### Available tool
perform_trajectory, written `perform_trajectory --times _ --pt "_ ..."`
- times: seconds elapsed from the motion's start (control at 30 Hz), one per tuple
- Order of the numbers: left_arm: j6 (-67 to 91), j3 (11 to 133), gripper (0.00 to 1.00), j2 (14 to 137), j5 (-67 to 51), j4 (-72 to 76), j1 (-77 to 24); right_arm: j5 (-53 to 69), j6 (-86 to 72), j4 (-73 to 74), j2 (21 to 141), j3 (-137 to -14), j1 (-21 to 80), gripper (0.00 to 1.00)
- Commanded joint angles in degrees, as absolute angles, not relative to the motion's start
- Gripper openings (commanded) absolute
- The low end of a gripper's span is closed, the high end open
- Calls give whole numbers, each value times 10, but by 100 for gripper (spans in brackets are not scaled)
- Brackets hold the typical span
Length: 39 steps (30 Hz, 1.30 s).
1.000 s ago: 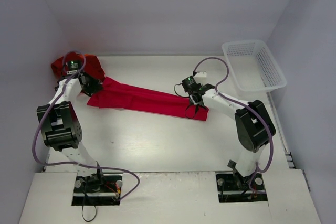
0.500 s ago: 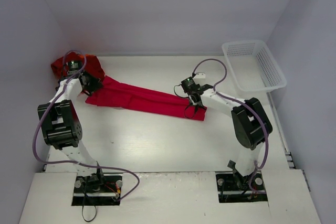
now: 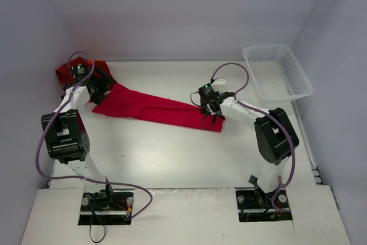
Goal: Fold and stack the t-shirts
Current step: Fold the tshirt
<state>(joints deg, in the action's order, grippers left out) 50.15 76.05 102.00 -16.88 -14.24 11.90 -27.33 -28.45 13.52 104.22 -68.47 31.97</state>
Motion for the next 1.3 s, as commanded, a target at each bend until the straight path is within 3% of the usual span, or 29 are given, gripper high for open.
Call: perform_trajectory --times 0.0,0.4,1.27 --pt "499 761 82 977 -163 -102 110 -322 -287 134 986 -698 332 100" --pt "503 737 82 911 -136 -132 66 -325 -290 125 958 -717 425 100" --pt "535 658 82 939 -116 -127 32 -257 -262 30 1086 -738 366 100"
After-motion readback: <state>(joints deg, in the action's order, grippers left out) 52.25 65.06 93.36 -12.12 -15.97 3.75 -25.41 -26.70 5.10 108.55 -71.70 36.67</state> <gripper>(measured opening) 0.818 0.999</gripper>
